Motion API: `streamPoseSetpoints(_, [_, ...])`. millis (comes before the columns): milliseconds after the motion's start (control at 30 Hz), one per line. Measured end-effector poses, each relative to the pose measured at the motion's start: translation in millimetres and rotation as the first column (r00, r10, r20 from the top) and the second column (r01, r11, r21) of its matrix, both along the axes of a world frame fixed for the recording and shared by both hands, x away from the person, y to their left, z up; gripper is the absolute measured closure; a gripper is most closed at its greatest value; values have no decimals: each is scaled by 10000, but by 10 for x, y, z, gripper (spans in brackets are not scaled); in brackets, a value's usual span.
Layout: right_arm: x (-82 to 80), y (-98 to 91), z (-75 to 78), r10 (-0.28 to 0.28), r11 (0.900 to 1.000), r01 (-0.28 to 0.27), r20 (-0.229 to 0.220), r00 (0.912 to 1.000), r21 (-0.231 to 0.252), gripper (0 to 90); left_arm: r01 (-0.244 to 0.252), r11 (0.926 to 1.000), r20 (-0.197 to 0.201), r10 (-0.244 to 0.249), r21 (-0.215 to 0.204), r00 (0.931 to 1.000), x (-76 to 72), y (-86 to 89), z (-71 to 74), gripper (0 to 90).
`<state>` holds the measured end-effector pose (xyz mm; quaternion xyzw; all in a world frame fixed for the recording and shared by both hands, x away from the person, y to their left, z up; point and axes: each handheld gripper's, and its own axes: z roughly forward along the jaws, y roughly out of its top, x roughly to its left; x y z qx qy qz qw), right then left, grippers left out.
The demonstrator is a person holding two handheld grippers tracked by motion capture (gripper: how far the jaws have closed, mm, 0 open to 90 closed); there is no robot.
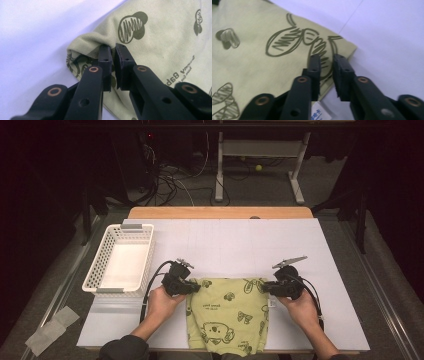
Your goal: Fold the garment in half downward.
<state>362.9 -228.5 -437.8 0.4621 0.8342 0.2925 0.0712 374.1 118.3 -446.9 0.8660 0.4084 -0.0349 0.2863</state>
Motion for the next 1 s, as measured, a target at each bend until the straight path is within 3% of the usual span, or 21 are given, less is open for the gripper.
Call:
streamPoseSetpoints(233, [64,25,-48,-107,9997,118,-516,9986,202,680,-9,9999,-18,9,-116,10000,7,18,7,810])
streamPoseSetpoints(467, [112,57,-90,80,10000,-81,-716,9974,-14,862,-25,10000,70,26,-92,10000,8,19,20,811])
streamPoseSetpoints(633, [103,113,-73,405,9970,-426,-335,9986,-653,900,-43,9999,109,45,-129,9999,16,27,36,816])
streamPoseSetpoints(833, [117,131,17,254,9942,-223,280,9993,-1047,900,-144,9998,255,148,-163,9996,33,36,89,817])
streamPoseSetpoints(900, [129,144,43,230,9914,-179,384,9990,-1296,900,-197,9998,446,198,-26,9988,48,28,124,817])
streamPoseSetpoints(1000, [154,162,36,173,9882,-108,415,9990,-1529,900,-272,9984,529,245,501,9983,65,10,103,817])
